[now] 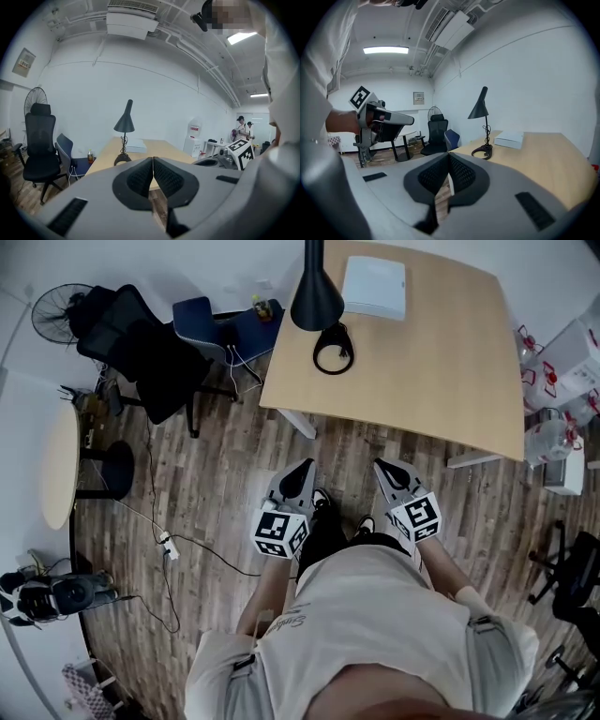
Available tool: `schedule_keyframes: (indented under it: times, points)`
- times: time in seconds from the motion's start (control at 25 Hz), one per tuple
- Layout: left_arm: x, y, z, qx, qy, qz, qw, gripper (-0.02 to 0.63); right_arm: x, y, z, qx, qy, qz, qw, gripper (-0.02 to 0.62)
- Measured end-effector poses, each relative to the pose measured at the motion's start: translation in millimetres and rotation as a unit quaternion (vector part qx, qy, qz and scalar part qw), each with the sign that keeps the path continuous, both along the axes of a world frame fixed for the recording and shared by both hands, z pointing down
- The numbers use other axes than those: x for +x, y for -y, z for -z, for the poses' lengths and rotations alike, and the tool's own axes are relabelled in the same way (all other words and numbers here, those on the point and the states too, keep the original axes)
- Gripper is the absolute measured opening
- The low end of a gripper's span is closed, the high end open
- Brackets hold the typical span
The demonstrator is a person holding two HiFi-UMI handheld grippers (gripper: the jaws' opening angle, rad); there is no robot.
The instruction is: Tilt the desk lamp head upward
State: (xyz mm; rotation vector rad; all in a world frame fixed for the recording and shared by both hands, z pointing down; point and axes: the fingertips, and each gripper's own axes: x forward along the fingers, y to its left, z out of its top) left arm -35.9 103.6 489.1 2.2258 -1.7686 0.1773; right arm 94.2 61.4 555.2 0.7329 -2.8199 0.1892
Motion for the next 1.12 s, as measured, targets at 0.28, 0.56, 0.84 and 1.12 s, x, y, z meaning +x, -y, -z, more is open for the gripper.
schedule_keyframes:
  times: [0.28,0.56,0.84,1.12]
  points:
    - [-27.6,52.3,14.2,0.026,-0.012,-0.044,0.9986,0.015,-32.0,38.2,8.3,-0.001,-0.006,-0.034,0.999,-0.005]
    - [-59.8,96.0,20.9,0.023,-0.019,-0.095,0.9950,0.015,-69.1,76.8,25.5,-0.001,-0.008,-0.065,0.998,-0.005]
    - [-94.9,120.8,16.0,0.031,-0.017,-0.145,0.9887,0.015,-108.6,95.3,18.9,0.005,-0.023,-0.097,0.995,-0.005]
    - [-111.7,140.2,18.1,0.038,-0.034,-0.152,0.9872,0.015,-136.8,100.2,8.7,-0.019,-0.020,-0.100,0.995,-0.005]
